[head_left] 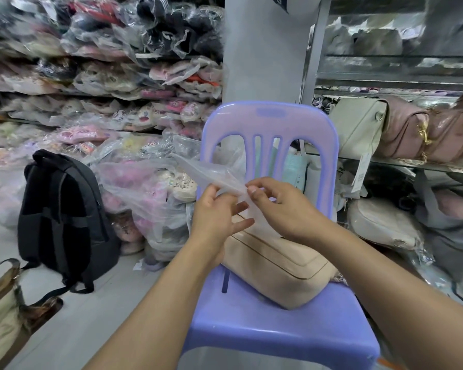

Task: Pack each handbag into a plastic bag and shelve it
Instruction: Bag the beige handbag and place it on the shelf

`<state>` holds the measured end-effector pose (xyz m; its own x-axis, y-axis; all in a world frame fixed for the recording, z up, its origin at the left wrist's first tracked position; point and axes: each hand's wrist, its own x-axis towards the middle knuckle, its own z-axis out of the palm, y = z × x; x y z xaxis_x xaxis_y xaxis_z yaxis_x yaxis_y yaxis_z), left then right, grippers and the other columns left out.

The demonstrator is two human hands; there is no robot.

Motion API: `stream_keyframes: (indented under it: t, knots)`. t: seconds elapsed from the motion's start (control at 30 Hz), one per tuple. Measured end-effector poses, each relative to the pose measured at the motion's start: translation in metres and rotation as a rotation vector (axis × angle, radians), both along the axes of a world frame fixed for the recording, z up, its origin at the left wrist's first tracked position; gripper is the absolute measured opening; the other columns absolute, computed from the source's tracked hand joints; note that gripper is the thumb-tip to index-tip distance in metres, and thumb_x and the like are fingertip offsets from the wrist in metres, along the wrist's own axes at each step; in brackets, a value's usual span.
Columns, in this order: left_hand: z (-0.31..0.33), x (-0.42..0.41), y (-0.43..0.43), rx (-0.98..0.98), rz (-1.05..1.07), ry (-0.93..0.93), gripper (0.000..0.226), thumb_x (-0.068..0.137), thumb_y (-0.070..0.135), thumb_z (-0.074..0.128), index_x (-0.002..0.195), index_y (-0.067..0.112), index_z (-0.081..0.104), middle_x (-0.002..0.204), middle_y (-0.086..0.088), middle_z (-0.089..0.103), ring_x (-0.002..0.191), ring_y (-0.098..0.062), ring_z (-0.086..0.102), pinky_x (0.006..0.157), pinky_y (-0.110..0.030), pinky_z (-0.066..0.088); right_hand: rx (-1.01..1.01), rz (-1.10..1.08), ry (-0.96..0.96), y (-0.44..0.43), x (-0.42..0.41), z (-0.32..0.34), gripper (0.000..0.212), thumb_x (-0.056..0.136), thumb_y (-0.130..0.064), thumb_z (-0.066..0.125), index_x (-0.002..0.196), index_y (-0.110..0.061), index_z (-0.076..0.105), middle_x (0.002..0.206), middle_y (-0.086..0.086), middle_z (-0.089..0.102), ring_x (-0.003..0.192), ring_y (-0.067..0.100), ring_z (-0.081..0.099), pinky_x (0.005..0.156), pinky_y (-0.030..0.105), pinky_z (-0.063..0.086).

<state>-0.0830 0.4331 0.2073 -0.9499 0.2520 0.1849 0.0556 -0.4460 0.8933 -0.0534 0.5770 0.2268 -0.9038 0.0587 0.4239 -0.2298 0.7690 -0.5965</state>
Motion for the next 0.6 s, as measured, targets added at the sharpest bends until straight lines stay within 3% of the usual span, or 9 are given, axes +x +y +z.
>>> stream_keyframes:
  t: [0.1,0.2,0.23,0.3,0.37,0.47,0.53,0.6]
  knots:
    - [0.002,-0.001,-0.004,0.081,-0.027,-0.076,0.021,0.100,0.020,0.044,0.105,0.011,0.061,0.112,-0.005,0.072,0.100,-0.026,0.074,0.087,-0.054,0.059,-0.075,0.042,-0.030,-0.002,0.001,-0.001,0.013,0.097,-0.050,0.060,0.106,-0.040,0.060,0.110,-0.014,0.072,0.083,0.006,0.063,0.072,0.027,0.045]
    - [0.001,-0.002,0.002,0.008,0.079,-0.027,0.026,0.105,0.034,0.047,0.117,0.014,0.059,0.113,-0.005,0.070,0.090,-0.015,0.075,0.083,-0.041,0.062,-0.027,0.038,-0.027,-0.004,-0.002,-0.002,0.014,0.093,-0.045,0.069,0.094,-0.033,0.063,0.108,-0.013,0.071,0.110,0.005,0.064,0.087,0.028,0.052]
    - [-0.001,-0.003,0.005,-0.034,0.132,0.019,0.025,0.107,0.033,0.046,0.118,0.014,0.058,0.110,-0.005,0.069,0.083,-0.010,0.074,0.080,-0.034,0.063,-0.040,0.038,-0.025,-0.005,-0.003,-0.001,0.014,0.093,-0.042,0.071,0.091,-0.030,0.064,0.106,-0.012,0.072,0.111,0.003,0.064,0.085,0.026,0.053]
    - [-0.004,-0.005,0.009,-0.057,0.178,0.112,0.027,0.108,0.026,0.045,0.129,0.013,0.055,0.110,-0.003,0.070,0.083,-0.007,0.072,0.076,-0.025,0.060,-0.174,0.031,-0.001,-0.006,-0.003,0.001,0.015,0.093,-0.037,0.073,0.085,-0.027,0.064,0.100,-0.006,0.074,0.098,0.004,0.066,0.070,0.022,0.051]
    - [-0.006,-0.007,0.008,-0.068,0.200,0.188,0.031,0.106,0.020,0.048,0.137,0.013,0.052,0.101,0.012,0.074,0.084,-0.004,0.071,0.075,-0.025,0.058,-0.313,-0.012,0.043,-0.005,-0.004,0.004,0.016,0.094,-0.034,0.071,0.082,-0.026,0.064,0.098,-0.002,0.073,0.080,0.010,0.063,0.066,0.025,0.043]
    - [-0.007,-0.009,0.004,-0.161,0.336,0.294,0.027,0.104,0.011,0.052,0.127,0.023,0.059,0.092,0.012,0.073,0.072,-0.001,0.065,0.074,-0.024,0.055,-0.327,-0.187,0.116,-0.001,-0.005,0.009,0.016,0.098,-0.041,0.065,0.089,-0.027,0.066,0.105,0.000,0.065,0.083,0.016,0.058,0.062,0.026,0.037]
    - [-0.012,-0.012,0.000,-0.242,0.478,0.298,0.030,0.102,0.008,0.047,0.113,0.030,0.064,0.093,0.011,0.071,0.075,-0.005,0.063,0.076,-0.027,0.052,-0.261,-0.315,0.206,0.002,-0.003,0.014,0.019,0.101,-0.041,0.059,0.092,-0.026,0.066,0.091,-0.003,0.059,0.080,0.017,0.055,0.060,0.026,0.034]
    - [-0.017,-0.012,-0.003,-0.313,0.583,0.260,0.032,0.100,0.004,0.044,0.106,0.027,0.065,0.094,0.014,0.069,0.081,-0.009,0.062,0.079,-0.027,0.049,-0.329,-0.353,0.296,0.001,0.001,0.020,0.019,0.106,-0.036,0.050,0.096,-0.023,0.060,0.075,-0.007,0.054,0.066,0.015,0.053,0.056,0.029,0.037]
